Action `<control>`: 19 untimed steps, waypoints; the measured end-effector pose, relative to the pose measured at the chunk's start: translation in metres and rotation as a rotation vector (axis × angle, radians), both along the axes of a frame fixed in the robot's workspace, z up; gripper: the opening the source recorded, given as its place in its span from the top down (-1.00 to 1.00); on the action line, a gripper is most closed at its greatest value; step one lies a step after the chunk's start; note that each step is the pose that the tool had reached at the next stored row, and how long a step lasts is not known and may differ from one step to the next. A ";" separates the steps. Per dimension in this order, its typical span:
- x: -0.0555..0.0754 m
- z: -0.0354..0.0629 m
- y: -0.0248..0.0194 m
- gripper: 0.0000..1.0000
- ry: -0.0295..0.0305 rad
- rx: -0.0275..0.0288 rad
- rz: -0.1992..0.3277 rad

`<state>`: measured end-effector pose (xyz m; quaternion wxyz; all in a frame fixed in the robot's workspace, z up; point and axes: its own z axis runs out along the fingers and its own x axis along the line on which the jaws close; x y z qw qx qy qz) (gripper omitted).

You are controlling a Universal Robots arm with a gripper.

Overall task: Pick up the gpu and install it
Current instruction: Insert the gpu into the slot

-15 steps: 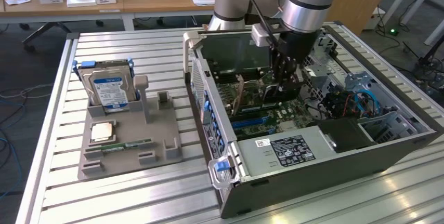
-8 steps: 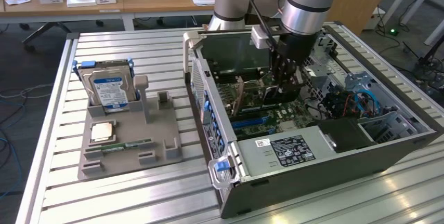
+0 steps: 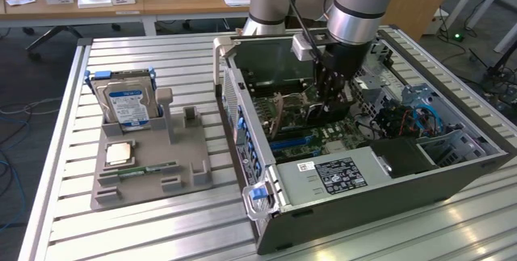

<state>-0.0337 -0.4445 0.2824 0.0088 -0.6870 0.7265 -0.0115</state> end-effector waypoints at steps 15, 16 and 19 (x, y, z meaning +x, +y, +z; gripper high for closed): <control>-0.015 -0.0038 -0.0002 0.47 -0.0077 0.0017 0.000; -0.016 -0.0039 -0.0002 0.47 -0.0082 0.0018 0.000; -0.019 -0.0038 -0.0003 0.47 -0.0099 0.0017 0.000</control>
